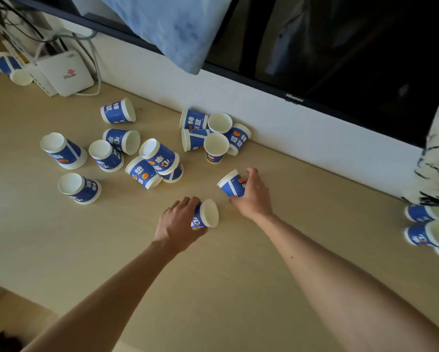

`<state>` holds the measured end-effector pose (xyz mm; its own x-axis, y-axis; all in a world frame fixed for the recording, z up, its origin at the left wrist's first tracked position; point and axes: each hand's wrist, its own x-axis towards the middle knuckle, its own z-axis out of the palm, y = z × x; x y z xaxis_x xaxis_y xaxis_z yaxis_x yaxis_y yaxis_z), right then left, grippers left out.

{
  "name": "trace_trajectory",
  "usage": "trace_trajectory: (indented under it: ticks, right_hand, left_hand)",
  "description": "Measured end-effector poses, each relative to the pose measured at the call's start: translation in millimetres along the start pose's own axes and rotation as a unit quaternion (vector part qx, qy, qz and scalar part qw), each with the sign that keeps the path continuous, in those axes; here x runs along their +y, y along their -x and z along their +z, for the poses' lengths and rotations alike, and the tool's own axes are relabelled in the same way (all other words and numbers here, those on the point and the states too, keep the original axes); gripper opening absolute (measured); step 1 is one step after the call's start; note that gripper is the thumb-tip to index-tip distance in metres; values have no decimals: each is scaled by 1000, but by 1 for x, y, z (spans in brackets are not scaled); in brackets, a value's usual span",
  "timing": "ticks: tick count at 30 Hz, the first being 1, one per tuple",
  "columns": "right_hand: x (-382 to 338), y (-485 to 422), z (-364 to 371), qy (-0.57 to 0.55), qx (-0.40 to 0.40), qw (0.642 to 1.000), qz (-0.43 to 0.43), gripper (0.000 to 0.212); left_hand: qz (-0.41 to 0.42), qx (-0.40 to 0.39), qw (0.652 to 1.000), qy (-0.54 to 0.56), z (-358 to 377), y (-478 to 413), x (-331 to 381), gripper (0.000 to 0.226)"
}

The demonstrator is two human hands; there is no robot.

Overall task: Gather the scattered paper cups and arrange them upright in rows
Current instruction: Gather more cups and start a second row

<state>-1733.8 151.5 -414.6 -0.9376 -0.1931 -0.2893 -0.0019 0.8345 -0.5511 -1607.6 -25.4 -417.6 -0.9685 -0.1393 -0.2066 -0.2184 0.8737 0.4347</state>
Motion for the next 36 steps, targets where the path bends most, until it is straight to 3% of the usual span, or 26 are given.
trace_trajectory:
  ticks: [2, 5, 9, 19, 27, 36]
  right_hand:
    - [13, 19, -11, -87, 10, 994, 58, 87]
    - [44, 58, -33, -182, 12, 976, 121, 52]
    - [90, 120, -67, -283, 48, 945, 160, 36]
    - [212, 210, -128, -384, 159, 890, 187, 63]
    - [334, 254, -195, -376, 223, 884, 166, 62]
    - [496, 291, -271, -375, 295, 854, 206, 56]
  left_hand:
    - [-28, 19, 998, 62, 3, 9, 10, 59]
    - [-20, 36, 993, 112, 14, 24, 33, 57]
    - [7, 22, 987, 161, 29, 40, 78, 59]
    - [93, 27, 968, 233, 67, 66, 216, 61]
    - [97, -2, 968, 231, 133, 101, 333, 57]
    - [118, -50, 969, 213, 202, 118, 492, 60]
